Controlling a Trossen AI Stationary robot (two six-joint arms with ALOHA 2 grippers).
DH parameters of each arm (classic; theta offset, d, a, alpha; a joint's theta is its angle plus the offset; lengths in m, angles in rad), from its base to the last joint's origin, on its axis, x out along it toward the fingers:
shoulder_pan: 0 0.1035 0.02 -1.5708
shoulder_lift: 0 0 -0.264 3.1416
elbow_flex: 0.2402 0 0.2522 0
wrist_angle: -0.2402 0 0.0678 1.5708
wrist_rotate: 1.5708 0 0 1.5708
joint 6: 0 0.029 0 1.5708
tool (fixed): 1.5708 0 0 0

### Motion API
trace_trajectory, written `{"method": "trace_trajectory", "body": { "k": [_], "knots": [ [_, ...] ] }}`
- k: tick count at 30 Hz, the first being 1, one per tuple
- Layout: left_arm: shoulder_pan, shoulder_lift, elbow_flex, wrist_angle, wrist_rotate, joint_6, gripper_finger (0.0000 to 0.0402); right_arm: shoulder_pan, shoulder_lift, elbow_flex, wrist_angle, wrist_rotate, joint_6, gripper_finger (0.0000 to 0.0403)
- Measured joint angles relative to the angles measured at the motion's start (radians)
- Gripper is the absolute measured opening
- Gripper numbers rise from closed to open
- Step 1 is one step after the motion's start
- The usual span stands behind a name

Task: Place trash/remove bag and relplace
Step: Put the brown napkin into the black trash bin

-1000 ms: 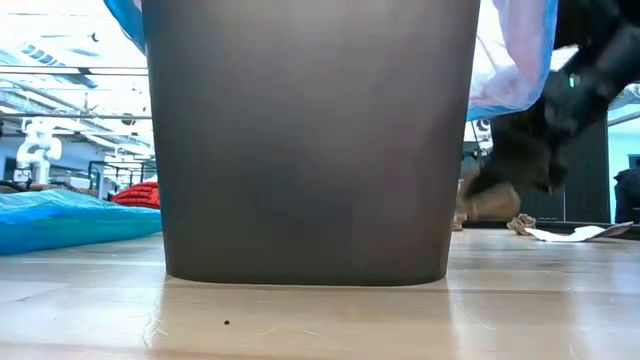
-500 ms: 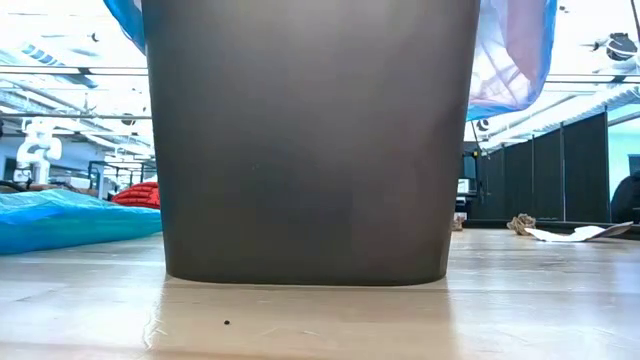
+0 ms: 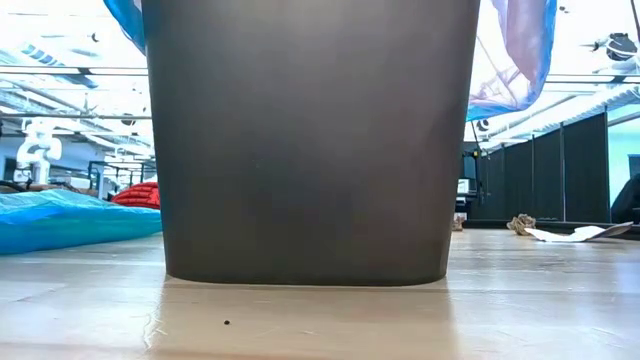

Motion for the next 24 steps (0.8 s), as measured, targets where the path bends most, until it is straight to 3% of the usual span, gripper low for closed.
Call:
{"method": "trace_trajectory", "body": {
  "k": [9,14,20,24],
  "knots": [
    [0.000,0.086,0.000,0.027,0.005,0.005,0.0000,-0.001,0.002,0.044,0.029,-0.038,-0.024,0.0167],
    [0.000,0.129,0.000,0.069,0.005,0.062,0.0000,-0.001,0.000,0.167,-0.109,-0.018,-0.078,0.0241],
    [0.015,0.149,0.000,0.064,-0.050,0.108,0.0000,-0.010,-0.001,0.356,-0.557,0.314,-0.070,0.0277],
    [0.099,0.149,0.000,0.019,-0.085,0.128,0.0000,-0.053,-0.028,0.380,-0.709,0.361,0.022,0.0276]
  ]
}}
